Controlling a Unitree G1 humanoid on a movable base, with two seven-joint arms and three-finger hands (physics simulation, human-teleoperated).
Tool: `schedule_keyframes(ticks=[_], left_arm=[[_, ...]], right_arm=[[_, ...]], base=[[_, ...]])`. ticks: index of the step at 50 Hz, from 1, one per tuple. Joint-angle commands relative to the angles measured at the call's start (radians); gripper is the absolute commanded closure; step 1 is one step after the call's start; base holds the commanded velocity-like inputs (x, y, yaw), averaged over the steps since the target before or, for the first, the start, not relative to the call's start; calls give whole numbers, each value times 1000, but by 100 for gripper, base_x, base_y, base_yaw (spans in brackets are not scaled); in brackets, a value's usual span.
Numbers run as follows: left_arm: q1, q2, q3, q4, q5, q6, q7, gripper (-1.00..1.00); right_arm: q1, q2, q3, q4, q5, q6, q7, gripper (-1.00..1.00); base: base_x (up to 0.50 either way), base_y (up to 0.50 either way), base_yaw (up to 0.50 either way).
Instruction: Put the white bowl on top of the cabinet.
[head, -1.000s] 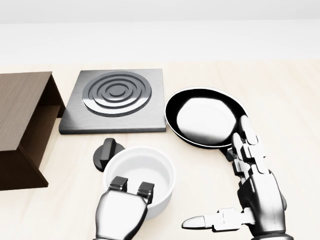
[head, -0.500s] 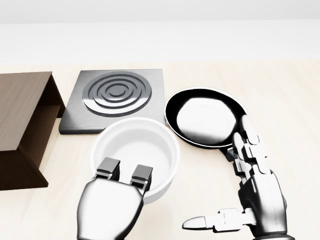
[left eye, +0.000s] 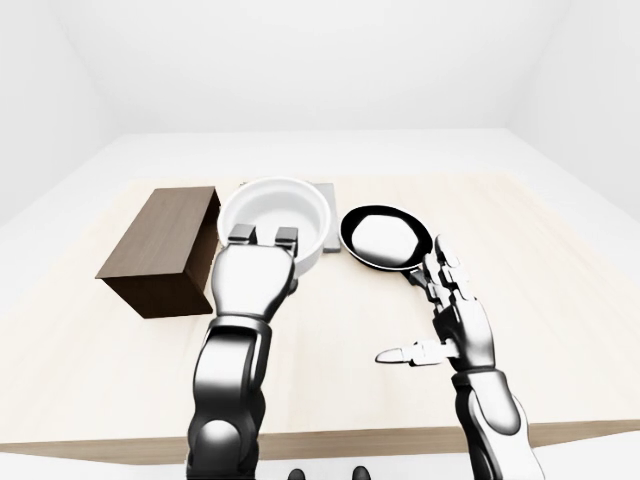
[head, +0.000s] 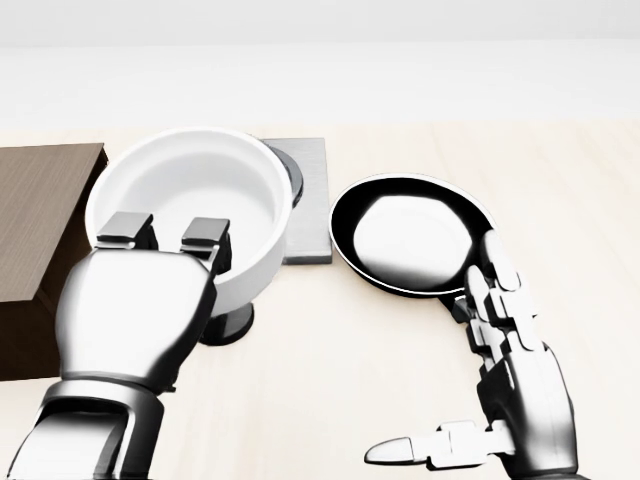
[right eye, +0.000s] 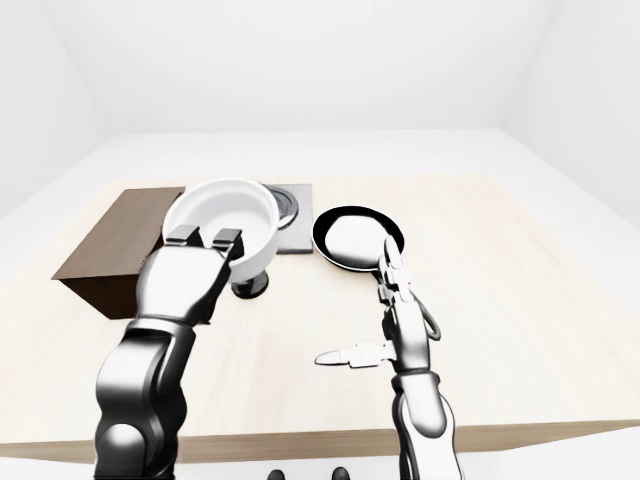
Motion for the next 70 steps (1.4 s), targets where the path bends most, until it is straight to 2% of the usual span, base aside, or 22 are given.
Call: schedule_keyframes(ticks=[1, 2, 3, 5, 11, 12, 14, 15, 26, 28, 29, 33, 35, 46, 47, 51, 53, 57, 58, 64, 65, 70], left_arm=[[-268, 10, 156, -13, -43, 0, -28, 100], [-268, 11, 156, -13, -43, 0, -28, 100], [-338, 32, 195, 6, -62, 0, -28, 100], [-388, 58, 220, 24, -77, 0, -28, 100], [-433, 96, 241, 50, -94, 0, -28, 100], [-515, 129, 289, 76, -120, 0, -28, 100], [-520, 142, 284, 79, -127, 0, -28, 100], [-565, 170, 308, 92, -142, 0, -28, 100], [-587, 280, 352, 176, -172, 0, -28, 100], [-586, 283, 350, 177, -173, 0, -28, 100], [-596, 321, 373, 237, -147, 0, -28, 100], [-595, 341, 375, 256, -149, 0, -28, 100], [-595, 374, 401, 297, -148, 0, -28, 100], [-594, 395, 400, 319, -163, 0, -28, 100], [-591, 428, 437, 397, -184, 0, -28, 100], [-590, 440, 430, 404, -193, 0, -28, 100], [-588, 463, 438, 479, -214, 0, 9, 100], [-587, 468, 433, 480, -218, 0, 10, 100], [-589, 482, 446, 555, -234, 0, 53, 100], [-590, 500, 438, 588, -255, 0, 71, 100], [-602, 513, 450, 684, -278, 0, 128, 100], [-600, 532, 438, 726, -299, 0, 160, 100]], right_arm=[[11, 0, 2, -16, 5, 3, 4, -100], [11, 0, 2, -16, 5, 3, 4, -100], [12, 0, 6, -13, 3, 0, 4, -100], [15, 0, 9, -11, 2, -5, 4, -100], [13, -1, 8, -11, 4, -3, 5, -100], [15, 0, 11, -8, 1, -6, 4, -100], [15, -1, 12, -8, 1, -6, 3, -100], [16, 0, 16, -8, -2, -7, 2, -100], [19, -3, 10, -22, 4, -1, 0, -100], [19, -3, 9, -22, 4, -1, 0, -100], [18, -3, 5, -24, 5, 1, 0, -100], [17, -2, 5, -23, 4, 1, 1, -100], [22, -1, 9, -29, 1, 0, 0, -100], [23, -1, 9, -30, 0, 0, -1, -100], [24, -1, 9, -31, 0, -1, -1, -100], [24, -1, 9, -31, 0, -2, -1, -100], [23, -1, 8, -32, 1, 0, -2, -100], [23, -1, 8, -32, 1, 0, -2, -100], [27, -1, 10, -37, 0, -1, -1, -100], [28, -1, 9, -38, 0, 0, -1, -100], [26, -1, 12, -31, -3, -4, -2, -100], [26, -1, 15, -29, -4, -5, -3, -100]], base=[[0, 0, 0], [0, 0, 0], [0, 0, 0], [0, 0, 0], [0, 0, 0], [0, 0, 0], [0, 0, 0], [0, 0, 0], [0, 0, 0], [0, 0, 0], [0, 0, 0], [0, 0, 0], [0, 0, 0], [0, 0, 0], [0, 0, 0], [0, 0, 0], [0, 0, 0], [0, 0, 0], [0, 0, 0], [0, 0, 0], [0, 0, 0], [0, 0, 0]])
